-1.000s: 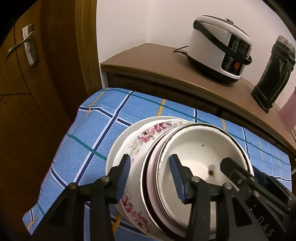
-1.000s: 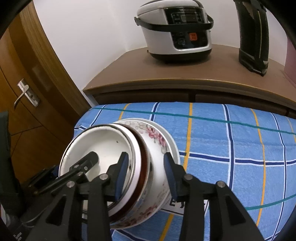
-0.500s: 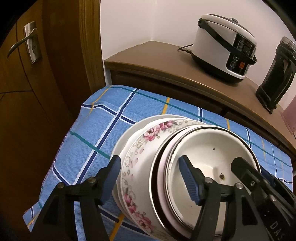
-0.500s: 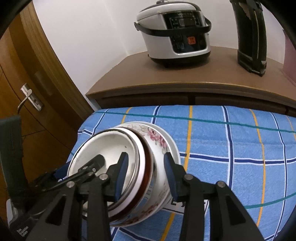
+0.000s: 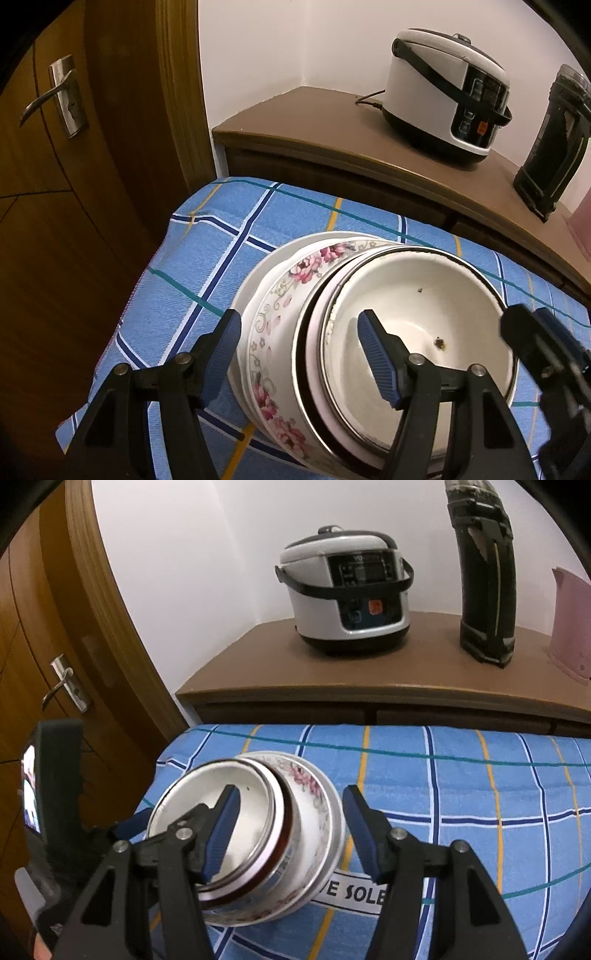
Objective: Organize plates and bowls
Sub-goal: 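Open both tools to release the bowl stack on the plates, then withdraw both tools from the stacked bowls and plates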
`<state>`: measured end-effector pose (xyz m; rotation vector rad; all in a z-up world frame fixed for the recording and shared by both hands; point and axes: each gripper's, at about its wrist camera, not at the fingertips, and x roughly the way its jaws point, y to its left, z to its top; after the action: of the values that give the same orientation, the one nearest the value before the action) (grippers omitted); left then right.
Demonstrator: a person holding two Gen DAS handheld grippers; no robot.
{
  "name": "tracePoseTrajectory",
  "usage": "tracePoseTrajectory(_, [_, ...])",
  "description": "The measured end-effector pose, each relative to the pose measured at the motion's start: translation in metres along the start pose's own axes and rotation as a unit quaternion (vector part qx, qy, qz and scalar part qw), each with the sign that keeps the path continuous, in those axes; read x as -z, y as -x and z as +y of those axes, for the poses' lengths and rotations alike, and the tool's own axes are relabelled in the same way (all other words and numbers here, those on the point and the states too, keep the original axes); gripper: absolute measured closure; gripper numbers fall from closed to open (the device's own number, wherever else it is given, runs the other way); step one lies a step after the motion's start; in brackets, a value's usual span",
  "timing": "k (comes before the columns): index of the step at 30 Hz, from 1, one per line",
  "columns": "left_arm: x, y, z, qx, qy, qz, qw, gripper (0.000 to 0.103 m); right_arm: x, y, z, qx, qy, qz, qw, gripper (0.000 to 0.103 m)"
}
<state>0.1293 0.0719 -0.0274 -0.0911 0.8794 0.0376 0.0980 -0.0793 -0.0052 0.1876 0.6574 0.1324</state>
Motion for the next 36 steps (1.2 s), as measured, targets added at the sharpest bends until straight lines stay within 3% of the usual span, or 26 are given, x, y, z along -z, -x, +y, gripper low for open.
tracePoseTrajectory(15, [0.006, 0.013, 0.004, -0.006, 0.001, -0.015, 0.9999, 0.035, 0.007, -0.009, -0.006, 0.003, -0.003, 0.028, 1.000, 0.046])
tracePoseTrajectory(36, [0.011, 0.018, 0.008, -0.019, -0.005, -0.022, 0.9996, 0.035, 0.016, -0.011, -0.003, -0.003, 0.000, 0.022, 1.000, 0.046])
